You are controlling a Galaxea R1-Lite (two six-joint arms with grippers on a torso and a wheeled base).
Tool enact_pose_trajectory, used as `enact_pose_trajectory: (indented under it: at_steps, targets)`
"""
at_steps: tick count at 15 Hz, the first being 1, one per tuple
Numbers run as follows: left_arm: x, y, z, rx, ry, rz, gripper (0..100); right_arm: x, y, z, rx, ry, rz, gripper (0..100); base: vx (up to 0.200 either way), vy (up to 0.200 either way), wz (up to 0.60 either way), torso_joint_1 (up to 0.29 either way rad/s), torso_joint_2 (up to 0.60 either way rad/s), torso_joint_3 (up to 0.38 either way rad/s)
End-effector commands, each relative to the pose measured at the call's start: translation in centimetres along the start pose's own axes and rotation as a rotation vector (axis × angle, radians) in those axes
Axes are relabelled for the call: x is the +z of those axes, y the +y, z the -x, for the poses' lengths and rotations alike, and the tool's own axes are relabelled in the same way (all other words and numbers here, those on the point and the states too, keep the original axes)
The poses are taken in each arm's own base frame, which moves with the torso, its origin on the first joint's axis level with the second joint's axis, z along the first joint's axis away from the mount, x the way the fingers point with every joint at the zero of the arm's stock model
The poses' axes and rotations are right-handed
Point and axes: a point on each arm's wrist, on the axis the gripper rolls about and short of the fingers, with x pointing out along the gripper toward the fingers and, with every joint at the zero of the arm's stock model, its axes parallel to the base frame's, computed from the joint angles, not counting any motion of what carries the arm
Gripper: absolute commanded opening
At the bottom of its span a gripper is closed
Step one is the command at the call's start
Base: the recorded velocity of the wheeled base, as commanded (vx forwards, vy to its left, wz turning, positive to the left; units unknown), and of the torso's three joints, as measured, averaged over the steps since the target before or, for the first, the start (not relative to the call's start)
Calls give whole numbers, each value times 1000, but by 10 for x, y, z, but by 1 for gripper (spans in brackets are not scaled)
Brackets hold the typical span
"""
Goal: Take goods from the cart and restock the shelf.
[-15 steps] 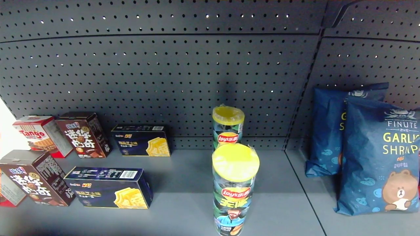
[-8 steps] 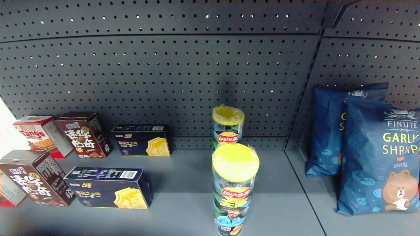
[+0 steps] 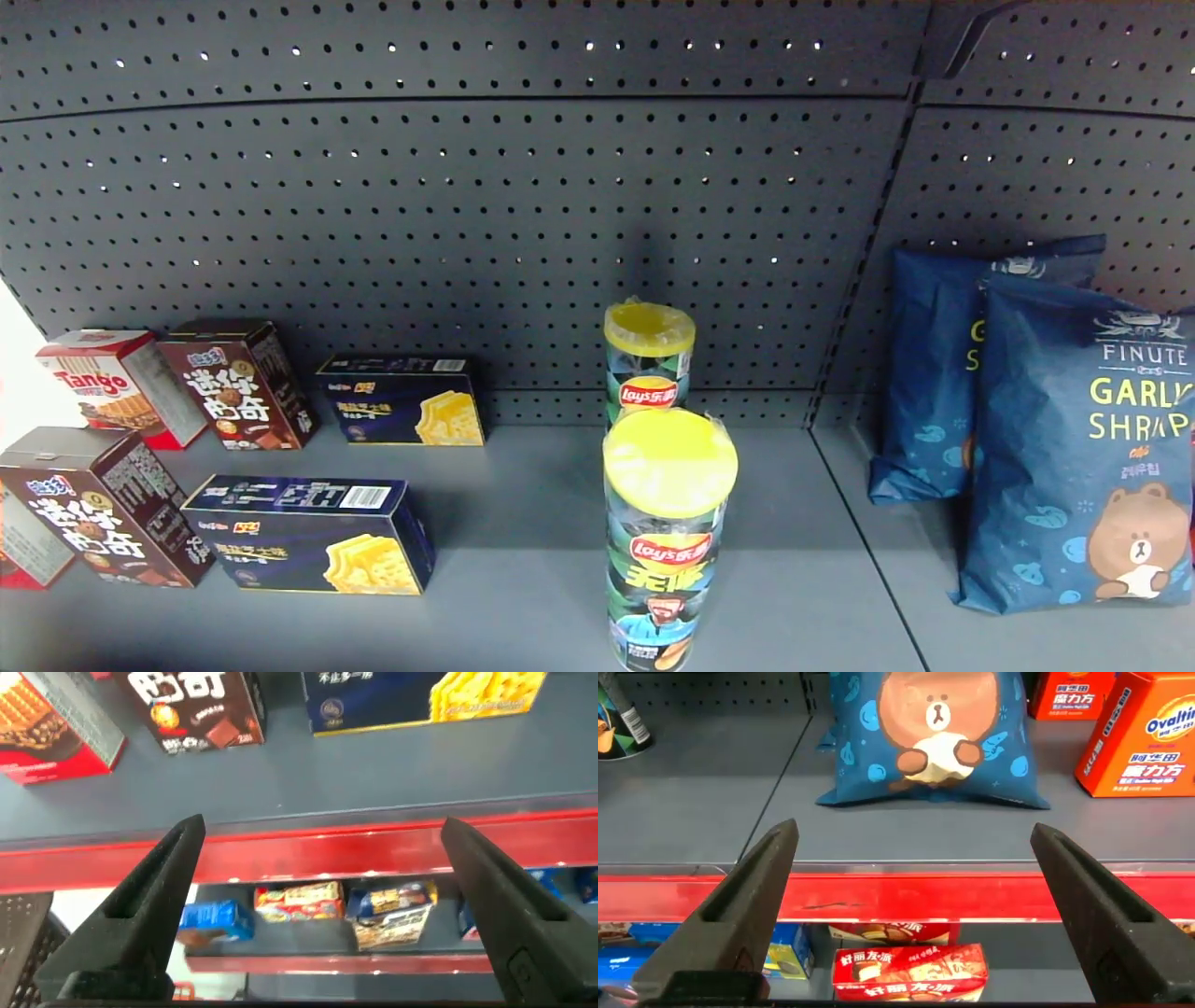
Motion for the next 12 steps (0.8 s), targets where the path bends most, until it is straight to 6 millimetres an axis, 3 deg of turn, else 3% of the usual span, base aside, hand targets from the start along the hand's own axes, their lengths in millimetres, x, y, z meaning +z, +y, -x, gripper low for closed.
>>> enact_pose_trajectory:
  at_steps: [1, 2, 3, 4, 12]
  targets:
    - [-2, 3, 3, -56, -52, -14, 100, 0, 0, 0, 1, 2, 0, 100, 0, 0, 0, 0, 0, 0]
    - [-2, 1, 5, 23, -47, 23, 100, 0, 0, 0, 1, 2, 0, 100, 0, 0, 0, 0, 0, 0]
    - [-2, -2, 5, -7, -51, 39, 100, 0, 0, 0, 1, 2, 0, 100, 0, 0, 0, 0, 0, 0]
    - [-10, -10, 14, -144, -169, 30, 100, 0, 0, 0, 1, 2, 0, 100, 0, 0, 0, 0, 0, 0]
    - [-15, -5, 20, -28, -252, 143, 100, 0, 0, 0, 1, 2, 0, 100, 0, 0, 0, 0, 0, 0]
